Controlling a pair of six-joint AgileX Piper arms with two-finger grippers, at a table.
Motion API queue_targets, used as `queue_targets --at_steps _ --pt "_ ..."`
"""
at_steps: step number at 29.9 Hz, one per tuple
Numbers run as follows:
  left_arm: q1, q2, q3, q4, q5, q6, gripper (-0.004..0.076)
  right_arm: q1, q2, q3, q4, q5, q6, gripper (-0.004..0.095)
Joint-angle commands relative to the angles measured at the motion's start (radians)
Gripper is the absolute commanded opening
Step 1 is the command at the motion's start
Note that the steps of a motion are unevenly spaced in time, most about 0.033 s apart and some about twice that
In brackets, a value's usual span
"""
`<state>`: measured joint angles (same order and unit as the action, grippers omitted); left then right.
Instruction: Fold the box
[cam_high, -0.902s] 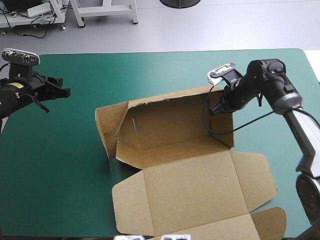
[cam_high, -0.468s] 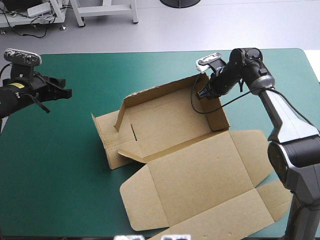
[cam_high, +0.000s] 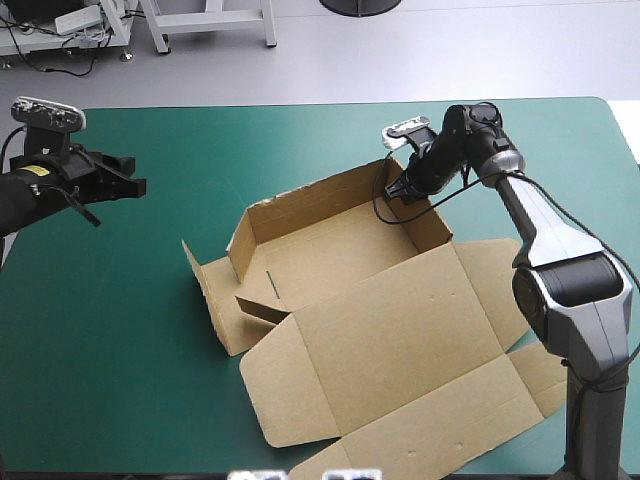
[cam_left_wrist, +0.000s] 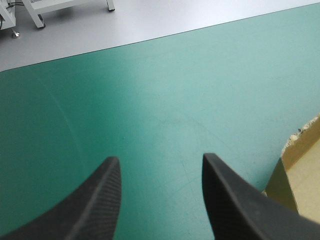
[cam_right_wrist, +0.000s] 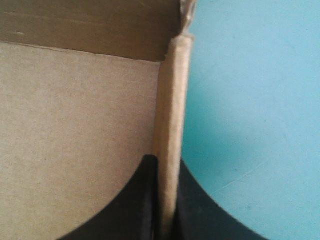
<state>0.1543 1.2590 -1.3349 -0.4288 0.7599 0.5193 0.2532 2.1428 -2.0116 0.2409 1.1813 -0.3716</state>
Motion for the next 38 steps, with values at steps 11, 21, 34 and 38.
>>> queue_targets --at_steps 11,21,34,38 --pt "0.002 -0.026 -0.027 -0.017 -0.054 0.000 0.0360 -0.001 -0.237 -0.049 -0.045 0.070 0.088 0.0579" --pt "0.002 -0.026 -0.027 -0.025 -0.051 0.000 0.0360 0.021 -0.307 0.179 -0.083 0.070 0.083 0.0572" --pt "0.002 -0.026 -0.027 -0.034 -0.045 0.000 0.0360 0.029 -0.156 0.183 -0.082 0.070 0.059 0.0540" --pt "0.002 -0.026 -0.027 -0.039 -0.042 0.000 0.0360 0.034 -0.142 0.181 -0.077 0.070 0.056 0.0360"
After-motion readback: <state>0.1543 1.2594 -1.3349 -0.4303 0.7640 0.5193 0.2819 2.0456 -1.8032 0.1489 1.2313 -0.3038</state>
